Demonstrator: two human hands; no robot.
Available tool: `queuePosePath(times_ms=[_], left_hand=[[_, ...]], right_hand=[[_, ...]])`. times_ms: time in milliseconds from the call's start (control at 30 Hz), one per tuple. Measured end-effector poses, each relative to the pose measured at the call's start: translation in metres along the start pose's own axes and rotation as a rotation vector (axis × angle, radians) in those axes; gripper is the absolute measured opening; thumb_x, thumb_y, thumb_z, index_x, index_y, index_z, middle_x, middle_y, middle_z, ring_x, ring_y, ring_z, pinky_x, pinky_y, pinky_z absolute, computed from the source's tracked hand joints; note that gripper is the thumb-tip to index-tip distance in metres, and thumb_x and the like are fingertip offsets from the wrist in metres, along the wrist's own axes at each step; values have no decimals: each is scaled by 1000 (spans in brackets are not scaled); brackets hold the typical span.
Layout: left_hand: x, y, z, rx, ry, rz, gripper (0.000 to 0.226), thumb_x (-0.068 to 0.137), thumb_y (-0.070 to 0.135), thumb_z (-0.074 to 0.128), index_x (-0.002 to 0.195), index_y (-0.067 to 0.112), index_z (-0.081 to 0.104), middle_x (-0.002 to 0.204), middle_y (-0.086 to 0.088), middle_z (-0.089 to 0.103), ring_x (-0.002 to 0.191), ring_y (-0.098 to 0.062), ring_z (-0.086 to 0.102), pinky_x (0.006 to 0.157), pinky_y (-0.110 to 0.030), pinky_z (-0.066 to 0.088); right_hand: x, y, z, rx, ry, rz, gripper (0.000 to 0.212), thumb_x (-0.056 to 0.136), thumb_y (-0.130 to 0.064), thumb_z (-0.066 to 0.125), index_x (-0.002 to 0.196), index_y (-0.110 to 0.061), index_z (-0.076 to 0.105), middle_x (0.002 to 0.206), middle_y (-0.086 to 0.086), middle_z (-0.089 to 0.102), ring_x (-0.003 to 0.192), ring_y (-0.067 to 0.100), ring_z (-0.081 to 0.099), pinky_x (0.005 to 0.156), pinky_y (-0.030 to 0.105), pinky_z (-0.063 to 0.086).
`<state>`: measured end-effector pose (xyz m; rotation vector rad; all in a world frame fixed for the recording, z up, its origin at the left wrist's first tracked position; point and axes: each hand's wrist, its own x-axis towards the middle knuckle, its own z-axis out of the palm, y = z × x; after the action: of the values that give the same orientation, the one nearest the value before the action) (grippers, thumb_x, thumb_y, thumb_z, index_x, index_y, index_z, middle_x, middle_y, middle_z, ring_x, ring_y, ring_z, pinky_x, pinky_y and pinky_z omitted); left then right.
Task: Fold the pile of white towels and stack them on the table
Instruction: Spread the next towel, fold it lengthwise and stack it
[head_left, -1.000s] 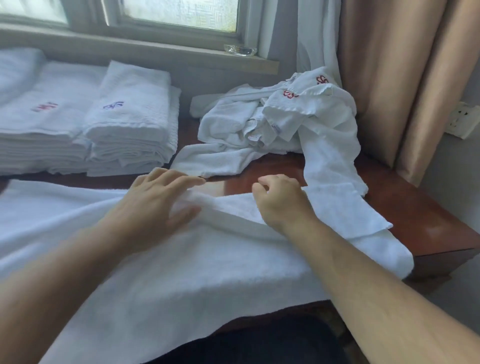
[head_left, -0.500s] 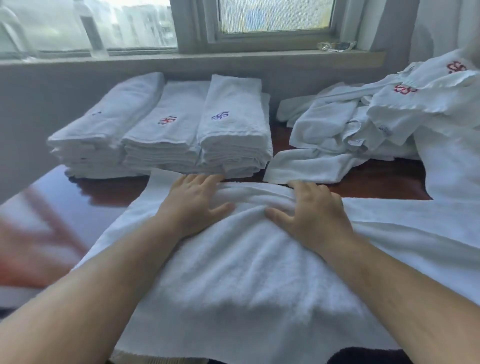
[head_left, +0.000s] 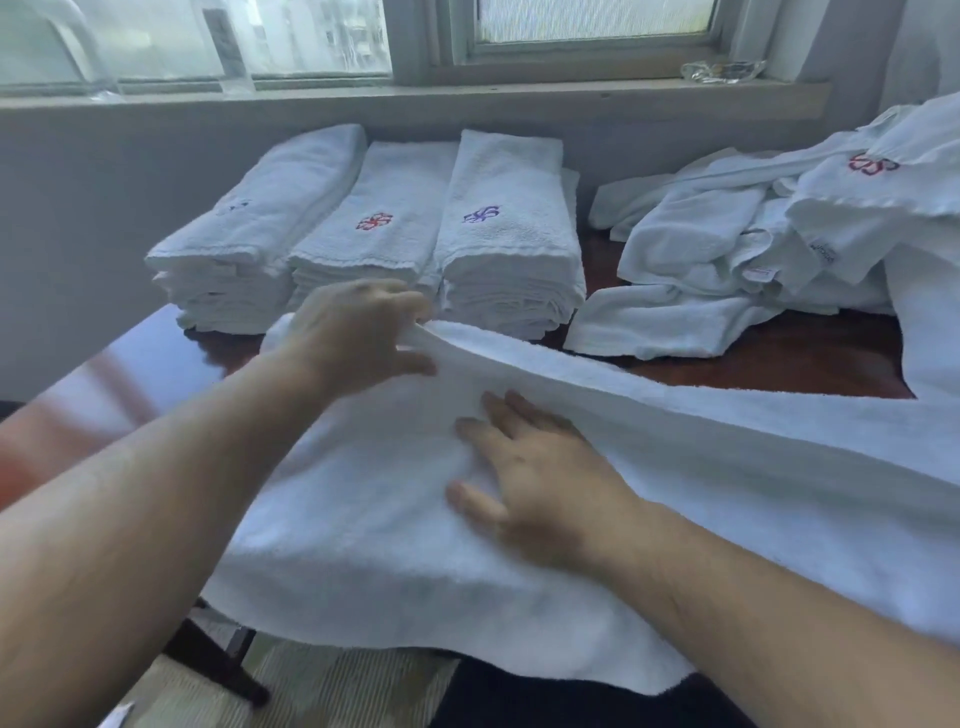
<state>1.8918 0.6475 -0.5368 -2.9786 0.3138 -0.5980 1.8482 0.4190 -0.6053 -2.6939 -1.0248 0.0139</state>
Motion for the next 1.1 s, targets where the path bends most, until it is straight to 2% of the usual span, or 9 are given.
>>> queuePosePath(times_ms=[167,233,367,533,633,767,867,1000,1100], left_hand=[[-36,-7,-13,224,298,47,26,75,14,80,97,16,68,85,-9,60,75,-37,65,60,-43,51],[-52,-7,-4,229,198,-54,24,78,11,73,101,16,69,90,-10,58,79,-37,64,61,-43,50],[-85,-15,22,153,-60,-243,30,84,33,67,113,26,71,111,-4,57,106,-31,52,89,-44,41],[-97,-24,18,-493,-207,-601,76,64,25,54,141,29,53,134,-2,54,128,-27,43,106,-41,38],[-96,-29,8,-1011,-163,-728,80,59,19,48,139,25,52,136,-1,54,131,-19,46,88,-26,44],[-82,-34,16,-620,75,-1007,45,95,39,50,135,18,52,137,-7,53,124,-24,49,92,-34,39],[-71,-39,19,-460,-55,-1115,67,92,59,52,130,5,55,125,-14,62,113,-32,58,78,-36,44],[-65,-49,20,-404,-116,-1061,49,91,52,58,91,3,62,90,-17,68,78,-25,61,55,-31,36],[-64,-52,18,-435,-155,-1080,66,90,53,63,127,1,48,116,-13,63,91,-24,56,66,-33,40]], right_hand=[[12,4,-8,-63,-42,220,87,79,-76,15,151,-29,25,157,8,35,144,29,34,115,43,33],[14,4,-9,-31,-18,193,75,84,-70,24,143,-25,40,148,7,48,139,28,42,113,40,37],[8,1,-11,-21,115,-163,30,96,-41,45,88,-17,61,80,2,64,74,24,61,72,36,53],[1,-3,-12,-186,335,-450,21,92,-17,63,73,-9,65,67,4,62,61,28,59,55,37,51],[0,-9,-12,-240,493,-495,27,87,-16,74,66,-12,57,58,2,54,50,25,51,41,30,42],[7,-19,-15,-304,511,-282,27,84,-39,74,91,-14,65,82,3,58,73,24,53,61,39,48],[14,-17,-12,-309,285,-35,49,94,-60,52,117,-18,60,107,3,59,97,25,54,84,39,46],[10,-10,-5,-243,278,-67,46,99,-58,41,113,-21,65,103,-2,61,95,21,54,82,34,46],[12,-6,-7,-197,238,-64,52,94,-64,41,111,-21,68,102,-3,63,96,19,55,82,34,47]])
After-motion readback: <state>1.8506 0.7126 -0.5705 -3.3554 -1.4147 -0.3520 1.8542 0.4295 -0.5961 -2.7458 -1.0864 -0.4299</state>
